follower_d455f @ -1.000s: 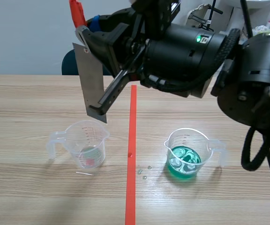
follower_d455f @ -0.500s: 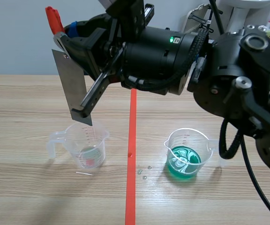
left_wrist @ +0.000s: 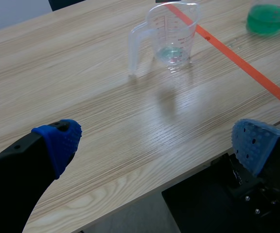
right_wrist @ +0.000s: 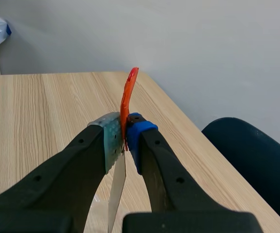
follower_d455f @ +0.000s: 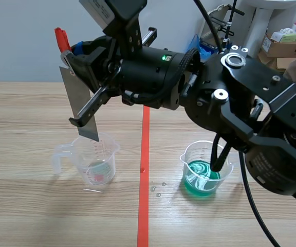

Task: Do the redox reaction experiment

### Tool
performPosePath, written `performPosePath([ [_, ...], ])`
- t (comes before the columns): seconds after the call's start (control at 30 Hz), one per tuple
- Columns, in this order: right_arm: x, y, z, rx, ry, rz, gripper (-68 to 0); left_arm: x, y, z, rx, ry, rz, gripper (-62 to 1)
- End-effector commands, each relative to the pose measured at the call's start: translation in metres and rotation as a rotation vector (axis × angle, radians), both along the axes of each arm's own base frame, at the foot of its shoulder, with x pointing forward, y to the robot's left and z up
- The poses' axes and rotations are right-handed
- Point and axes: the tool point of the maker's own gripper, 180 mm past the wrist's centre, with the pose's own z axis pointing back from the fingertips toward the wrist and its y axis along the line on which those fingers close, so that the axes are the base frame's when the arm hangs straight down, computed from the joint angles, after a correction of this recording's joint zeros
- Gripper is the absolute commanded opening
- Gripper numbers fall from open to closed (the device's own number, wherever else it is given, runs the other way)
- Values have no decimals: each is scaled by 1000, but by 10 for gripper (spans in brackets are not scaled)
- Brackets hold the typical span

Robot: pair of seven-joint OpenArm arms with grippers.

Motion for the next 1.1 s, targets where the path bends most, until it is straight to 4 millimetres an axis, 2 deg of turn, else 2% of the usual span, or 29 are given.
performPosePath([
  [0.0, -3, 6, 13, 18, -28, 22, -662, 2, 0, 5, -9, -21, 5, 14],
  [1.07, -5, 11, 13, 16, -22, 32, -662, 2, 0, 5, -9, -20, 4, 14],
])
